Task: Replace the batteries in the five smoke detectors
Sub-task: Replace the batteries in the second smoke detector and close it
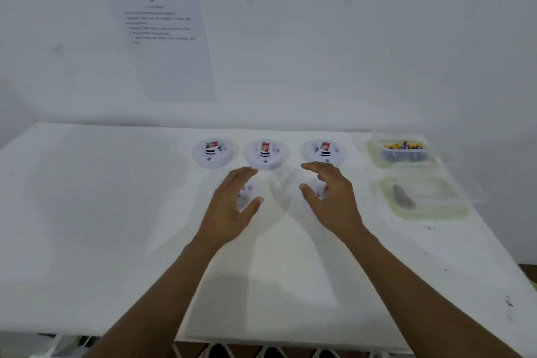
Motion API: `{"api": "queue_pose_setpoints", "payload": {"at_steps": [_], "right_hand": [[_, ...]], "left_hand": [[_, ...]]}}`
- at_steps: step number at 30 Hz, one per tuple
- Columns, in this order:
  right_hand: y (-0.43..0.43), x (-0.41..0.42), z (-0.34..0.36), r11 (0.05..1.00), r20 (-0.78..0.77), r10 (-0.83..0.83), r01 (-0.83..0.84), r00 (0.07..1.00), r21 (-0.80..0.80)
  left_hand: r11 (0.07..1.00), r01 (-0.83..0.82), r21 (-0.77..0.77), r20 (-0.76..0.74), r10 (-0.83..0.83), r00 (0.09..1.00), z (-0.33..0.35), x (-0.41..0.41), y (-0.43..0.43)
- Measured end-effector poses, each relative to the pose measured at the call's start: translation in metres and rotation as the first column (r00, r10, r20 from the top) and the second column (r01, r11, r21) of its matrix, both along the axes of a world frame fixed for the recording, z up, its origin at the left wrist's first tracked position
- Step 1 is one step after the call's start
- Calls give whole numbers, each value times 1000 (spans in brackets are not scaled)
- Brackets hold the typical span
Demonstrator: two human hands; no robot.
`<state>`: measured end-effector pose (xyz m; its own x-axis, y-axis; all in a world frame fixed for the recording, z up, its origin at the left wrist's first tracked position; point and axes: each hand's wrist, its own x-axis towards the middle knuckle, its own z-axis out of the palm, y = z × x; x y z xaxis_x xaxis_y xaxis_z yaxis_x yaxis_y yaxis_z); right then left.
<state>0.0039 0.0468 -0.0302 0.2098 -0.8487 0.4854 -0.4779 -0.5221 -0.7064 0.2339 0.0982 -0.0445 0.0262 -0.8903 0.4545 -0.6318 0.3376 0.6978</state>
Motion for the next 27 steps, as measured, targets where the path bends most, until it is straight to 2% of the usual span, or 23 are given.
{"api": "queue_pose_setpoints", "payload": {"at_steps": [3,7,10,14,17,21,24,27], "right_hand": [[8,43,-8,999,2,51,-51,999,6],[17,88,-23,978,63,67,-78,996,192],[27,109,-27,951,116,71,-102,991,291],[34,118,-26,937,147,77,-122,986,328],[33,113,-26,955,35,89,-95,995,282],[29,106,-18,991,-122,1,15,992,131],[28,102,-10,991,-65,-31,39,997,125],[27,97,0,983,106,-9,-10,994,181]], "left_hand": [[999,-26,38,35,24,999,-2,53,2],[959,44,280,-1,-46,999,-9,85,-1],[942,120,313,-15,-121,993,-17,94,-8],[932,170,321,-63,-158,985,-24,99,-16],[929,183,320,-141,-144,979,-20,97,-16],[920,203,335,-267,-114,957,-10,89,-15],[922,230,311,-326,-124,937,-6,83,-12],[921,269,282,-321,-173,931,-5,76,-8]]}}
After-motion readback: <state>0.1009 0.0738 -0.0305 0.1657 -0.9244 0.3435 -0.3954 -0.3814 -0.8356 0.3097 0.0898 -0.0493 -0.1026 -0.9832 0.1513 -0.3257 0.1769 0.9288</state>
